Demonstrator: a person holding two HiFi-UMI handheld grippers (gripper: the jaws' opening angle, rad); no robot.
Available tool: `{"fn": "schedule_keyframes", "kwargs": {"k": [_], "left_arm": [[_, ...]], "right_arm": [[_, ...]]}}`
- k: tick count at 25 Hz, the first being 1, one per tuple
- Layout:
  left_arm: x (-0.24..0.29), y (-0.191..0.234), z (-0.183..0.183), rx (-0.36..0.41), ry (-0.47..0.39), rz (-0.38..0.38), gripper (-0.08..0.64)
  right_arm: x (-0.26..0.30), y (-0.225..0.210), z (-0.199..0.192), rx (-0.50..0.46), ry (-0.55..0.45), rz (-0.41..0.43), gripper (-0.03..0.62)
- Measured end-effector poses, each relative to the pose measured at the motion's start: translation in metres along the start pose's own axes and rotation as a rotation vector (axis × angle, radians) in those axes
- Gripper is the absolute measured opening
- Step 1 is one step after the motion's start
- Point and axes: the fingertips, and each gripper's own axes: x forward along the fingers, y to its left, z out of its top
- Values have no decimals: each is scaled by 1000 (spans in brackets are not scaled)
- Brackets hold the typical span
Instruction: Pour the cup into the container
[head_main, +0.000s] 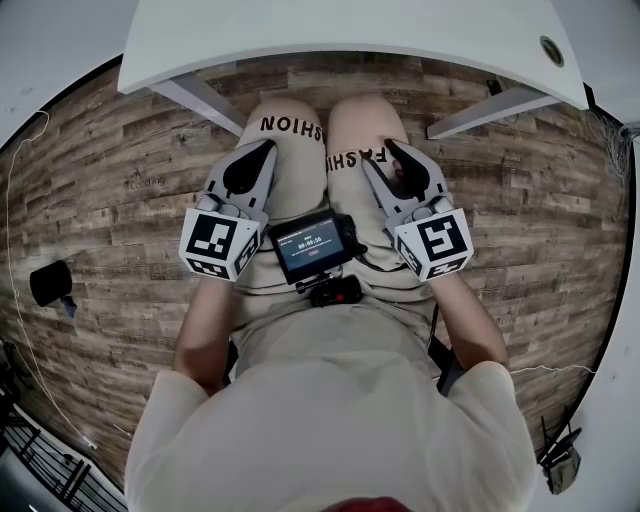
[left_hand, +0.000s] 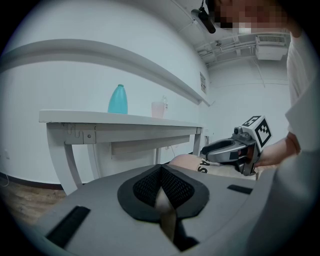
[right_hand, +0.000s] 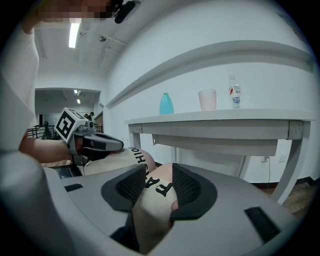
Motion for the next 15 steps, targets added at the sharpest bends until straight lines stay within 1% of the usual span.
{"fn": "schedule_keyframes", "kwargs": {"k": [15], "left_arm": [[0, 1, 0, -3, 1, 0, 11]], "right_arm": [[0, -1, 0, 5, 1, 2, 164]]}}
